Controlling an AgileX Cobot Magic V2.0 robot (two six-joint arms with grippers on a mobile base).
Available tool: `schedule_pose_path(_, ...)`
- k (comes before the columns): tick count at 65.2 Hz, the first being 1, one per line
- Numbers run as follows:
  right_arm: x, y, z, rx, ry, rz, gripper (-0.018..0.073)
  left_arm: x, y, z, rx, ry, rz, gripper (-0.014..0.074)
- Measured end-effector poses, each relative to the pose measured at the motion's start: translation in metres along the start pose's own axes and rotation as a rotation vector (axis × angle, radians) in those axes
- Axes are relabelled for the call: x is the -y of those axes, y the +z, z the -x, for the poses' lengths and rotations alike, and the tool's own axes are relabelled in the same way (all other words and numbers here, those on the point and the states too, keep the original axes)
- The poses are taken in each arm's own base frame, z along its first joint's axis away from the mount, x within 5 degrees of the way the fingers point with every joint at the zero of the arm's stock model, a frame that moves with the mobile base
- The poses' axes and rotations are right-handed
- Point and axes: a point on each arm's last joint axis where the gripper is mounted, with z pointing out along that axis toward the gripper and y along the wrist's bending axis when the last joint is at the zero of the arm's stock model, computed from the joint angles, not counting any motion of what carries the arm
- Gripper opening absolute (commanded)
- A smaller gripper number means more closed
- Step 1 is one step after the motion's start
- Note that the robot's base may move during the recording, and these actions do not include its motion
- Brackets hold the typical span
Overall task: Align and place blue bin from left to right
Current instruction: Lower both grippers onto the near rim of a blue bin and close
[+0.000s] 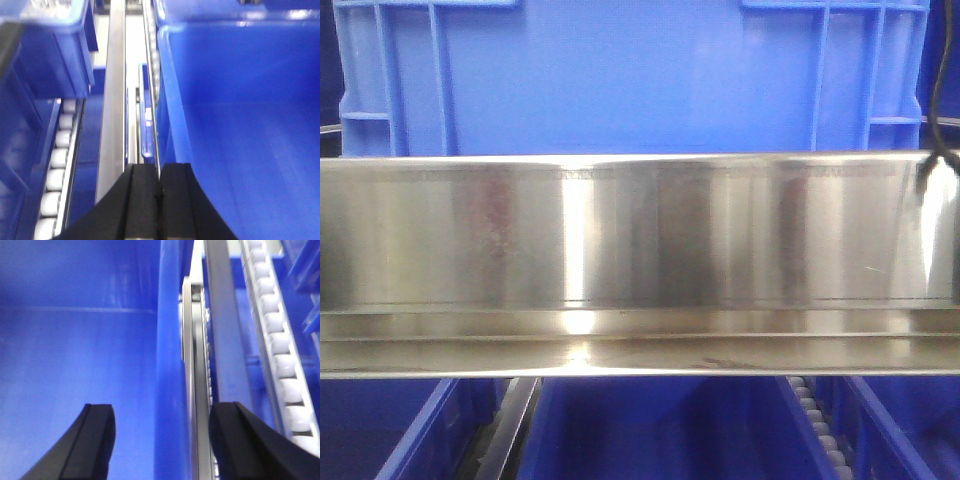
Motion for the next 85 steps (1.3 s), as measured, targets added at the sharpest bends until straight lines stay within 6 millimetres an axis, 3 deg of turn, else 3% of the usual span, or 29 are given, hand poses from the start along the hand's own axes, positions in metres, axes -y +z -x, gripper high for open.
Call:
schedule_pose_path(13,-0.001,0.014,-0.002,-0.028,-0.004,-0.008,0.0307,0.002,0.002,-0.001,-0.009,-0.009,-0.013,-0.0072)
schedule_pose_path(19,-0.001,0.014,-0.003,-0.031,-0.003,-0.007,0.0307,0.006,0.002,0.0,0.006,-0.01,-0.032,0.0083)
schedule_pose_path(23,-0.001,0.014,-0.003,-0.031,-0.003,-0.007,0.0307,0.011,0.003,0.0,0.018,0.008,-0.031,0.0272)
schedule_pose_path(26,-0.001,0.014,-0.003,-0.031,-0.003,-0.007,0.0307,0.017,0.004,0.0,0.026,0.025,-0.035,0.0319)
schedule_pose_path(38,-0.002,0.014,-0.003,-0.033,-0.002,-0.006,0.0307,0.034,0.017,-0.002,0.031,-0.008,-0.022,0.0246)
schedule_pose_path(60,-0.001,0.014,-0.003,-0.04,0.0,-0.007,0.0307,0.04,0.059,-0.016,-0.098,0.0,0.041,0.0246)
schedule_pose_path(85,0.003,0.014,-0.004,-0.062,0.009,-0.018,0.0307,0.037,0.068,-0.021,-0.138,-0.009,0.06,0.0246)
